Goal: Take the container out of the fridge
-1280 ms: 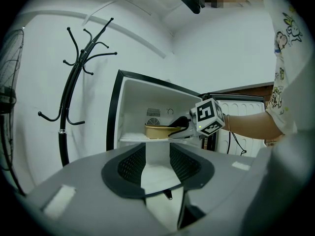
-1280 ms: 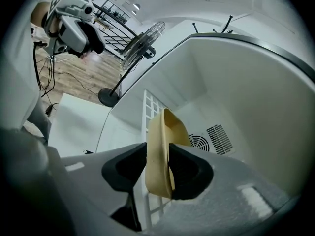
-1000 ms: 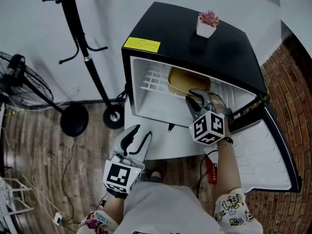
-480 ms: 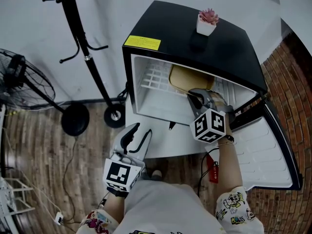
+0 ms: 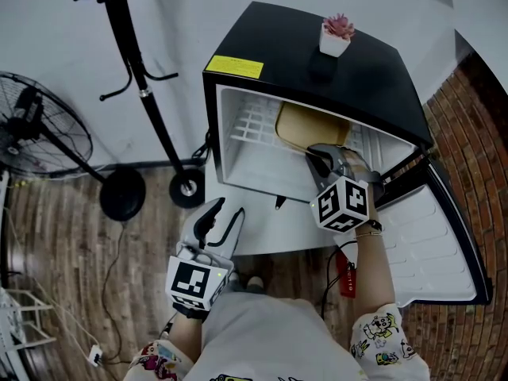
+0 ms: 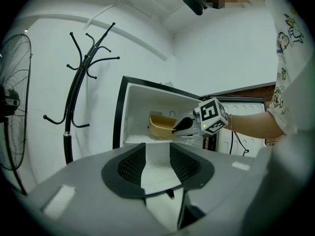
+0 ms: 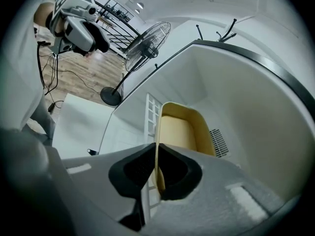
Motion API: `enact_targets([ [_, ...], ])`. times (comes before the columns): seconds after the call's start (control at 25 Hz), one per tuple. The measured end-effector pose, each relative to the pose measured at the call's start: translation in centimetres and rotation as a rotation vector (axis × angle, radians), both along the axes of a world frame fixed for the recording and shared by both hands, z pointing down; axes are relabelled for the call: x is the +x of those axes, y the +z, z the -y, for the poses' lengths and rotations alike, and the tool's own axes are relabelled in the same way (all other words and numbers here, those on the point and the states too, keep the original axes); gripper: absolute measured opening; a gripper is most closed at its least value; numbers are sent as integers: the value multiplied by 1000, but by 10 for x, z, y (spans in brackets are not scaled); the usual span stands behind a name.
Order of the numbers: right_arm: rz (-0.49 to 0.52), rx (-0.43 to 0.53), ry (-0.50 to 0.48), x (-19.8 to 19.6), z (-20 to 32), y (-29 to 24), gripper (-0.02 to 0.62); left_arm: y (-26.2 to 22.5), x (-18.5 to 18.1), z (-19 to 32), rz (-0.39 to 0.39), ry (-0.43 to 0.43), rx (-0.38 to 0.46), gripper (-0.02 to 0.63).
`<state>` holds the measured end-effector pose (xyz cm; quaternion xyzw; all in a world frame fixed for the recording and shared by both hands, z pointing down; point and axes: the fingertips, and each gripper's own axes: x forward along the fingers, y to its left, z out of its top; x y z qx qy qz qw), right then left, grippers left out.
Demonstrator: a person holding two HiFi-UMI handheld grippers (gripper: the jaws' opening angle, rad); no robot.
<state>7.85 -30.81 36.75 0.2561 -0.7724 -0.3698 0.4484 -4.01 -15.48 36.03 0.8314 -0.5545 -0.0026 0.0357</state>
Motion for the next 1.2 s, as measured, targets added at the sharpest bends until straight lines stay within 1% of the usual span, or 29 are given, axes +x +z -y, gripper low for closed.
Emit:
enact_targets([
  [0.36, 9, 10, -7, -1, -21, -7, 18, -7, -7, -14, 3, -15, 19, 141],
  [0.64, 42, 10, -11, -1, -45, -12, 18, -9, -8, -27, 16, -13, 21, 125],
  [1.2, 197, -38, -29, 2, -113, -18, 18, -13, 0, -39, 19, 17, 36, 83],
])
